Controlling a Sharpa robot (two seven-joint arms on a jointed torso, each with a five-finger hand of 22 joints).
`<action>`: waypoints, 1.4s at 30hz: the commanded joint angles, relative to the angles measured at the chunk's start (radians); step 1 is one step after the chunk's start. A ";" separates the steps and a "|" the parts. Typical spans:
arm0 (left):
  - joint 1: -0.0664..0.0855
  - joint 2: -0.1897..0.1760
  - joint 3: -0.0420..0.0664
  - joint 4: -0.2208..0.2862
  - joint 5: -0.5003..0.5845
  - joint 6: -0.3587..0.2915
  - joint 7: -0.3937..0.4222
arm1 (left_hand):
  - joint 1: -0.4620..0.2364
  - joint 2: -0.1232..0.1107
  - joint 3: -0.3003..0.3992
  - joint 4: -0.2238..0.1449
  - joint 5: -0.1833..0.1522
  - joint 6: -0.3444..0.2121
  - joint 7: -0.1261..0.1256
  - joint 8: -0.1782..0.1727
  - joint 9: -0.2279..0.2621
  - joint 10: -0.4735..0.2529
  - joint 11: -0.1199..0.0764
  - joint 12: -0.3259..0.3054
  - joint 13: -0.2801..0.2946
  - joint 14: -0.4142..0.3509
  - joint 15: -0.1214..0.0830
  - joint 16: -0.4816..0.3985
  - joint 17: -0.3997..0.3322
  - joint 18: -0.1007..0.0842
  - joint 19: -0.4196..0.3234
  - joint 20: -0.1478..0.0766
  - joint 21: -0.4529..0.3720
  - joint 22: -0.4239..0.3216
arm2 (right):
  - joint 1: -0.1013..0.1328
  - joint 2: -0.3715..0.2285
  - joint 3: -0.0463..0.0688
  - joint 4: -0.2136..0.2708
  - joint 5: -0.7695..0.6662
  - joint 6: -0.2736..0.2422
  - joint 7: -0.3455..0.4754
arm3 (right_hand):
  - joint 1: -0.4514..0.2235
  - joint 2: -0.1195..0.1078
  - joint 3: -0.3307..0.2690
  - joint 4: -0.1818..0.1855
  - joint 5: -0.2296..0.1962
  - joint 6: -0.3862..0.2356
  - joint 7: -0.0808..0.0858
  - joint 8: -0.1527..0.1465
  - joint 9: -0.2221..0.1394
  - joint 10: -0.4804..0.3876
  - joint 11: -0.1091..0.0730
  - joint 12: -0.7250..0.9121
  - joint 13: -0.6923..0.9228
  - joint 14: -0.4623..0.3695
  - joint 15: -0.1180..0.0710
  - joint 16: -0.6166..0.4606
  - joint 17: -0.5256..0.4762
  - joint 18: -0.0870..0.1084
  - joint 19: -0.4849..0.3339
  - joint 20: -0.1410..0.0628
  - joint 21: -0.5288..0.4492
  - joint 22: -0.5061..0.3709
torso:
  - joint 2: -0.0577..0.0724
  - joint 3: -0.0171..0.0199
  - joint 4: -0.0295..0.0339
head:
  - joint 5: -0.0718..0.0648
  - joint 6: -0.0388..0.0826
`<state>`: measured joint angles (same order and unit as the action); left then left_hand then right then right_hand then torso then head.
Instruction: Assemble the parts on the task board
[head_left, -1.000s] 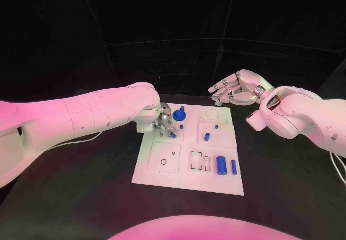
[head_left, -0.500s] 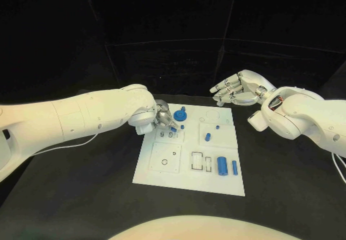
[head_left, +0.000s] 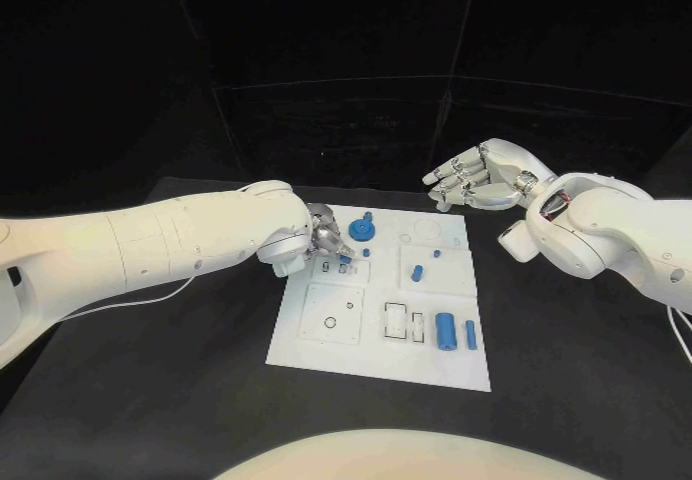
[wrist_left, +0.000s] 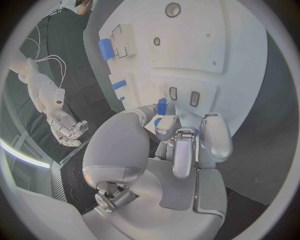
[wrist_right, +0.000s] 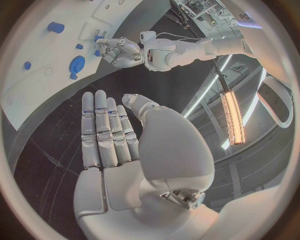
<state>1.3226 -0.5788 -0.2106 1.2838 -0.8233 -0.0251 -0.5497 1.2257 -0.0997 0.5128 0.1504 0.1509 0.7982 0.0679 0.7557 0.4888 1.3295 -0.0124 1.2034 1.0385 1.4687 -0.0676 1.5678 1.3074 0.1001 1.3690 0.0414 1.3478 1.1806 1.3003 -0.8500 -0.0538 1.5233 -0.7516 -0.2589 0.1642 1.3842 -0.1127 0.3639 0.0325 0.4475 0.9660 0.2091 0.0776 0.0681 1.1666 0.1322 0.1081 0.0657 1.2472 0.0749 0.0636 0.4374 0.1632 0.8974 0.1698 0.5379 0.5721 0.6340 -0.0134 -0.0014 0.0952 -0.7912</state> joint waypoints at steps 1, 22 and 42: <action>-0.002 -0.001 -0.007 0.001 -0.032 -0.010 -0.007 | -0.001 0.006 0.166 -0.160 0.006 -0.003 -0.002 0.007 0.001 0.009 0.001 -0.003 0.000 0.102 -0.003 0.003 0.263 -0.018 0.004 0.000 0.006 0.001 | 0.002 0.000 0.001 0.000 -0.001 0.006 0.008 | -0.006 -0.002 -0.007 0.001 -0.007 0.003 0.001 0.004 0.000 -0.006 0.004 0.004 -0.001 0.008 -0.002 0.000 -0.001 0.014 -0.008 0.000 -0.004 -0.001 | 0.001 -0.0001 -0.0007 | 0.000 -0.001; -0.009 -0.016 -0.021 0.008 -0.049 0.059 -0.035 | -0.004 0.005 0.172 -0.161 0.006 -0.003 -0.002 0.009 0.004 0.007 0.001 -0.006 -0.004 0.102 -0.003 0.003 0.263 -0.017 0.002 0.000 0.005 -0.002 | 0.002 0.004 0.001 -0.003 -0.001 0.010 0.008 | -0.007 -0.002 -0.007 0.001 -0.007 0.003 0.001 0.004 0.000 -0.006 0.004 0.004 -0.001 0.008 -0.002 0.000 -0.002 0.014 -0.008 0.000 -0.004 -0.002 | 0.001 0.0001 -0.0006 | 0.003 -0.008; -0.009 -0.004 -0.021 0.001 -0.054 0.099 -0.042 | -0.025 -0.002 0.186 -0.161 0.004 0.000 -0.005 0.020 0.012 0.012 -0.001 -0.003 0.003 0.102 -0.004 0.003 0.263 -0.018 0.004 0.000 0.006 0.003 | 0.002 0.008 0.001 -0.004 -0.001 0.012 0.009 | -0.006 -0.001 -0.006 0.000 -0.007 0.003 0.001 0.004 0.000 -0.007 0.004 0.004 -0.001 0.008 -0.002 0.000 -0.004 0.014 -0.008 0.001 -0.005 -0.002 | 0.001 0.0002 -0.0021 | 0.002 -0.013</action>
<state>1.3177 -0.5839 -0.2283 1.2861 -0.8657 0.0300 -0.5685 1.2105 -0.0992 0.5328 0.1491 0.1547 0.7982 0.0685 0.7704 0.4987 1.3368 -0.0127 1.2034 1.0404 1.4686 -0.0675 1.5677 1.3074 0.1002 1.3689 0.0415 1.3478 1.1825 1.3003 -0.8429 -0.0539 1.5189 -0.7518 -0.2534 0.1648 1.3843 -0.1128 0.3639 0.0325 0.4438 0.9660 0.2091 0.0776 0.0682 1.1666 0.1322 0.1081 0.0657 1.2507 0.0714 0.0636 0.4347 0.1631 0.8975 0.1698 0.5379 0.5710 0.6348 -0.0132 -0.0033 0.0987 -0.8034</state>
